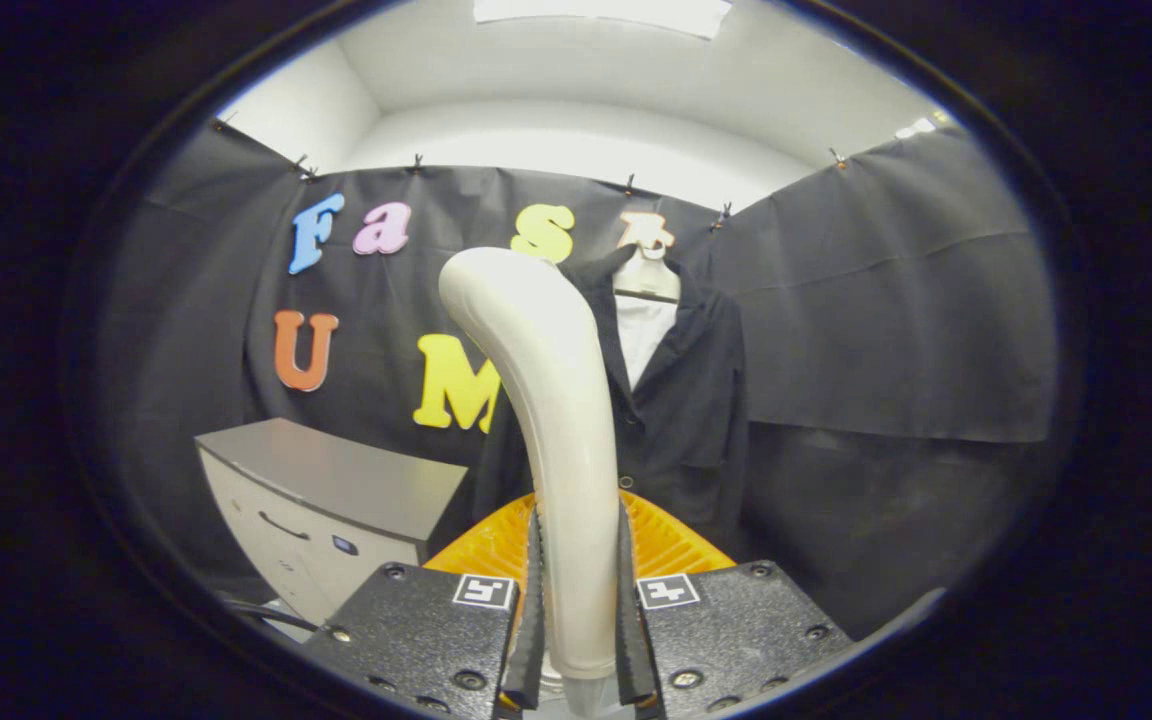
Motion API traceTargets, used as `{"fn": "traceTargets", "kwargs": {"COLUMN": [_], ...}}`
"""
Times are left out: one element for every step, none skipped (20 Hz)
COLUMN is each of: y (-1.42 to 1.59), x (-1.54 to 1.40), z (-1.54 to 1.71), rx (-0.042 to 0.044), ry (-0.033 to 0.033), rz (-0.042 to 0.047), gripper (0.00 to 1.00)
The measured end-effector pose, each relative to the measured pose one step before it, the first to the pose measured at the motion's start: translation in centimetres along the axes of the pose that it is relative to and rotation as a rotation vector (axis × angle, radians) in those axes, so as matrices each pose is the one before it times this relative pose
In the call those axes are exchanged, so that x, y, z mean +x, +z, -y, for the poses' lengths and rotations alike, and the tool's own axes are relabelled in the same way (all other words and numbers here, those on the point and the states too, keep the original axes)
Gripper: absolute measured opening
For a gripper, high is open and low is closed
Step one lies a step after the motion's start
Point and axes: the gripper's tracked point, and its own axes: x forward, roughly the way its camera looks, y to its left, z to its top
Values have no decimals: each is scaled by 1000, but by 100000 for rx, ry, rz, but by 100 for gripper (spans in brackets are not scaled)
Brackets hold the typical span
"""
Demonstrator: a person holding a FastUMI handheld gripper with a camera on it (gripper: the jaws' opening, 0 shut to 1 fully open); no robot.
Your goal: Iron the clothes twice with a garment steamer, once on the left side and once on the right side.
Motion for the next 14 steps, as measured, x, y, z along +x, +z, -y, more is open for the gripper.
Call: {"fn": "traceTargets", "kwargs": {"y": [-224,108,176,64,4,-324,-213,-343,-307,-238,-93,-134,-147,-113], "x": [-1020,-860,-1537,-725,-708,-1088,-451,75,19,211,244,216,166,107], "z": [-241,-182,-499,-121,66,-44,-162,156,200,67,24,43,-45,-166], "rx": [118,953,431,-228,-305,-76,-79,-269,862,1114,937,193,151,222], "ry": [1579,1219,740,-731,-1071,-915,-1640,-2125,-2148,-1612,-2194,-1628,-1644,-868], "rz": [-46,271,671,635,225,111,-290,-976,-1207,-858,-696,-564,-1014,-656], "gripper": [32,32,32,32,32,32,32,32,32,32,32,32,32,32]}}
